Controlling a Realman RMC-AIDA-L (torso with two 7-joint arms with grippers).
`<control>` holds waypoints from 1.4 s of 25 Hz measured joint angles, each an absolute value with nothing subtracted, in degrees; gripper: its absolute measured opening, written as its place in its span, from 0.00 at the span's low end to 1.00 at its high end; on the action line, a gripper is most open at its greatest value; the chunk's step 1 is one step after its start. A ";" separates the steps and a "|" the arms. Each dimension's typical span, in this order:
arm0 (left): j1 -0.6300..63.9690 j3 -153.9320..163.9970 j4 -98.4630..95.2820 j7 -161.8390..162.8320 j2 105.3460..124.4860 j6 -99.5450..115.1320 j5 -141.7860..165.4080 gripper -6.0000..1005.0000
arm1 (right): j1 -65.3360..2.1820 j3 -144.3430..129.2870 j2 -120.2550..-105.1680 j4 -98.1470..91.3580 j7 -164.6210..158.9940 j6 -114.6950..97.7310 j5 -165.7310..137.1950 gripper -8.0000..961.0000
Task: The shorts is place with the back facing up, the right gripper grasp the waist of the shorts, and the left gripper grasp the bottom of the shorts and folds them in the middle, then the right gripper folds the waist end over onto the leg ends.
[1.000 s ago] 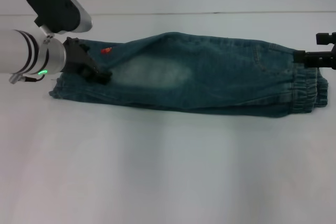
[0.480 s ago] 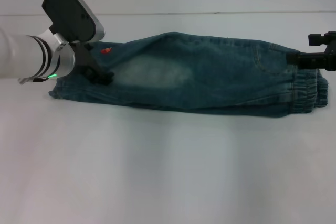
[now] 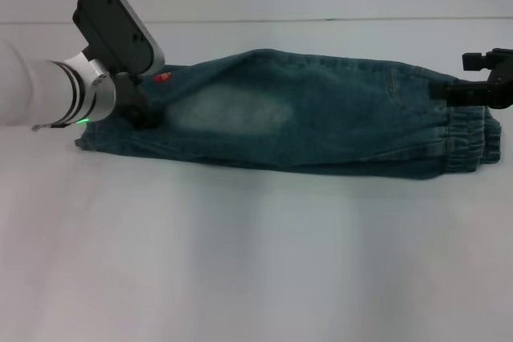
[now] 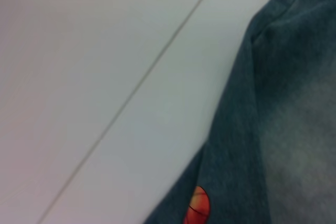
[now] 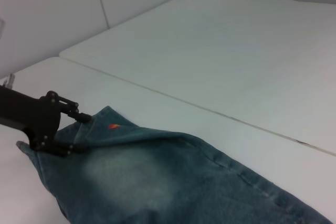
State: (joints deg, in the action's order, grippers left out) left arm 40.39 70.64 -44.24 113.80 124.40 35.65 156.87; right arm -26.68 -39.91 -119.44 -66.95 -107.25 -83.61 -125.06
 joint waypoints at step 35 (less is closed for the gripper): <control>46.48 79.43 -39.65 118.25 124.39 20.45 156.62 0.06 | -27.71 -39.90 -119.36 -64.77 -103.09 -85.39 -123.76 0.96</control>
